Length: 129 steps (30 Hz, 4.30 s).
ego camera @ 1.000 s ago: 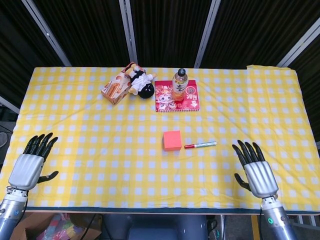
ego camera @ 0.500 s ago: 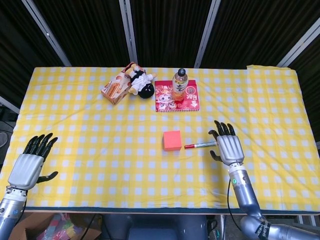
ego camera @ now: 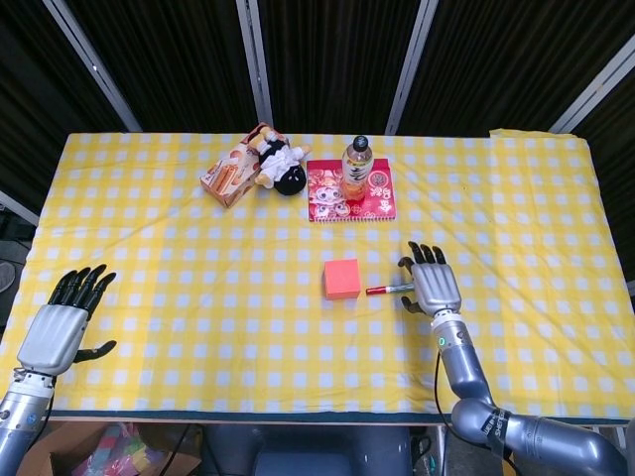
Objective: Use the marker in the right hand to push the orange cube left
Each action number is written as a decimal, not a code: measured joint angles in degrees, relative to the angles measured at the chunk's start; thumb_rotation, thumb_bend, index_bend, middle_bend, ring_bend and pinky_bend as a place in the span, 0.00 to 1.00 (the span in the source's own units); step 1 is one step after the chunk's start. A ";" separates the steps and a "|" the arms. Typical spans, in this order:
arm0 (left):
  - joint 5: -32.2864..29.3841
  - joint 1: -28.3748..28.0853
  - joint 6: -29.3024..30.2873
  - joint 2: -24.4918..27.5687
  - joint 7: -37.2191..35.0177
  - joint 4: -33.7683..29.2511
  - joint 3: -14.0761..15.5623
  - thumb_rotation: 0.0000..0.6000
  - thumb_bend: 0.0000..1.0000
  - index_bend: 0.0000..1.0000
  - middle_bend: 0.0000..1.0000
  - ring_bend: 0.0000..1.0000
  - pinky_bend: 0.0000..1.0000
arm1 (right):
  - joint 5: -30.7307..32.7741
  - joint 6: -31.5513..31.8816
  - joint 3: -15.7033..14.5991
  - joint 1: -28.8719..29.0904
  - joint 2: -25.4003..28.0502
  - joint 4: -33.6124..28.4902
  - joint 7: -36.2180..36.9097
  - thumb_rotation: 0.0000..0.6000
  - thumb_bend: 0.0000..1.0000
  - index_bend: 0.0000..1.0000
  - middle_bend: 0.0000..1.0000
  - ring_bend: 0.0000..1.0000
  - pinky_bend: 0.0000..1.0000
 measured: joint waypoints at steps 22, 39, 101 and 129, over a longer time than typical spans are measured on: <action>-0.66 -0.39 -1.01 0.39 -1.15 -0.33 0.05 1.00 0.00 0.00 0.00 0.00 0.02 | 0.15 -1.31 -2.22 3.70 -6.73 12.04 5.92 1.00 0.37 0.41 0.14 0.00 0.02; -0.96 -0.50 -1.33 0.58 -1.68 -0.63 0.12 1.00 0.00 0.00 0.00 0.00 0.02 | -1.76 -1.12 -3.12 4.24 -9.14 14.77 9.08 1.00 0.47 0.58 0.24 0.00 0.02; -1.15 -1.10 -3.43 2.51 -5.99 -2.09 0.94 1.00 0.00 0.00 0.00 0.00 0.02 | 5.45 5.52 -0.16 11.77 -13.52 9.60 -0.76 1.00 0.50 0.59 0.26 0.00 0.02; 0.60 -1.31 -3.38 2.83 -6.38 -1.80 1.71 1.00 0.00 0.00 0.00 0.00 0.02 | 8.42 12.13 0.84 10.89 -15.57 6.91 -4.19 1.00 0.50 0.60 0.26 0.00 0.02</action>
